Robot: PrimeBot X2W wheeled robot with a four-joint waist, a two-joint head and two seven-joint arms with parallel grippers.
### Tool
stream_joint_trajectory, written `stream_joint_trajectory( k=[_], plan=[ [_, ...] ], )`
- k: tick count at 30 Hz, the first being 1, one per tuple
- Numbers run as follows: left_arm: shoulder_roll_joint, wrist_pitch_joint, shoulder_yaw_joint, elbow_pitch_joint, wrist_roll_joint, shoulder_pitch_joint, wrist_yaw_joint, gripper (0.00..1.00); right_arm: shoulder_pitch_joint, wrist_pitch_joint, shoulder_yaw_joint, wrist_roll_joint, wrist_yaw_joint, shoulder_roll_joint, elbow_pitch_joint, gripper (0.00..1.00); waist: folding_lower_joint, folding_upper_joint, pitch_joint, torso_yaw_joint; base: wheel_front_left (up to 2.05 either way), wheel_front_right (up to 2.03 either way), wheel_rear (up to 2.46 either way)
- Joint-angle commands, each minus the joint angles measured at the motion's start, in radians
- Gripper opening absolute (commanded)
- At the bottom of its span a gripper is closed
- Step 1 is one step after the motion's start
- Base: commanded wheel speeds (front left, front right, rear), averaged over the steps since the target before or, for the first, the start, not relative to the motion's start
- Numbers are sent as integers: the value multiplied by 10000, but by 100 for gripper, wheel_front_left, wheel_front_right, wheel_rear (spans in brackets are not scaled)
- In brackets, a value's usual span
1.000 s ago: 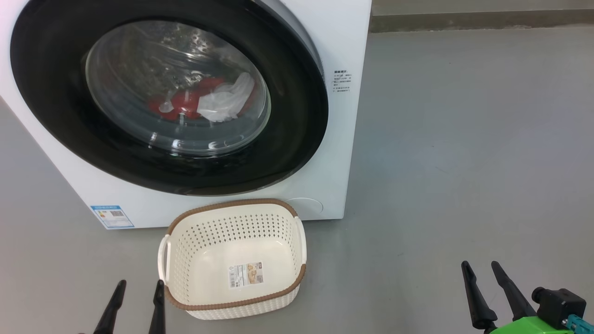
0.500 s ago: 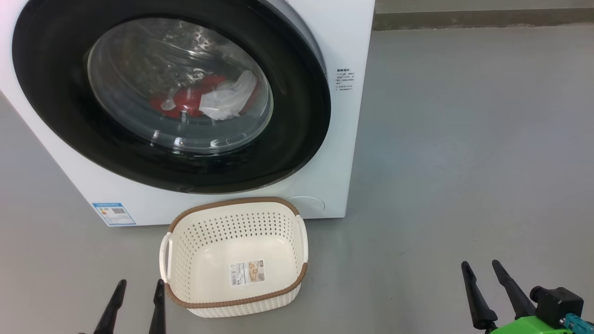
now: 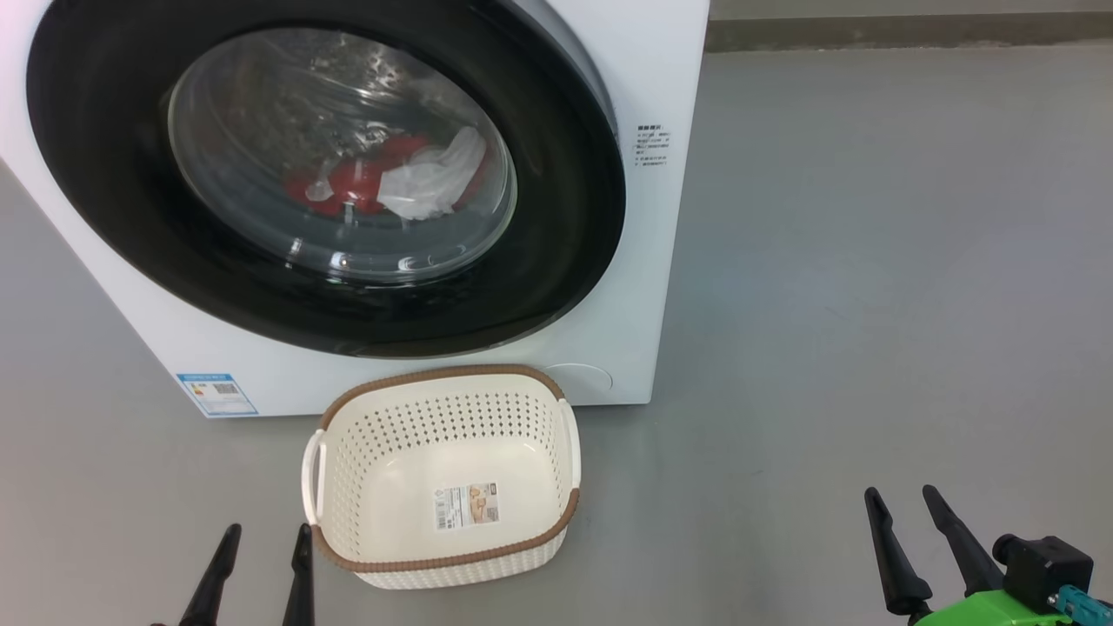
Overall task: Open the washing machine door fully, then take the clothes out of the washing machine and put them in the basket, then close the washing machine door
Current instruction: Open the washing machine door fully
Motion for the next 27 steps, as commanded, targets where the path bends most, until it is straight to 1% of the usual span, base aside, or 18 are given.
stream_joint_trajectory(
  k=[1,3,4,5,7,10,11,19,24,25,27],
  plan=[
    [48,-122,262,-237,-67,-326,-78,100,-295,-124,233,-187,-11,-92,-233,100,0,0,63,31,0,0,0],
    [48,-122,237,-266,-68,-378,-81,100,-503,-124,284,-145,-11,-74,-284,100,0,0,160,64,0,0,0],
    [48,-122,224,-287,-71,-420,-82,100,-647,-124,322,-82,-11,-60,-311,50,0,0,229,85,0,0,0],
    [48,-122,212,-307,-81,-467,-83,100,-818,-124,354,3,-11,-42,-335,36,0,0,297,106,0,0,0],
    [48,-122,176,-340,-107,-557,-84,100,-1223,-124,438,182,-11,-34,-356,1,0,0,437,154,0,0,0],
    [48,-122,77,-398,-139,-763,-87,100,-2031,-124,586,511,-11,-25,-498,0,0,0,753,276,0,0,0],
    [48,-122,77,-398,-139,-763,-87,100,-2031,-124,586,511,-11,-25,-498,0,0,0,753,276,0,0,0],
    [47,-122,-261,-698,-409,-1584,-88,100,-4509,-124,846,1285,-11,-155,-618,0,0,0,1618,796,0,0,0],
    [47,-122,-418,-741,-561,-1940,-55,100,-5866,-124,950,2052,-11,-376,-368,0,0,0,2031,1056,0,0,0],
    [47,-122,-432,-751,-600,-2059,-46,100,-6397,-124,998,2331,-11,-487,-228,0,0,0,2171,1128,0,0,0],
    [47,-122,-439,-750,-615,-2164,-37,100,-6869,-124,1055,2456,-11,-621,-26,0,0,0,2281,1196,0,0,0]
  ],
)
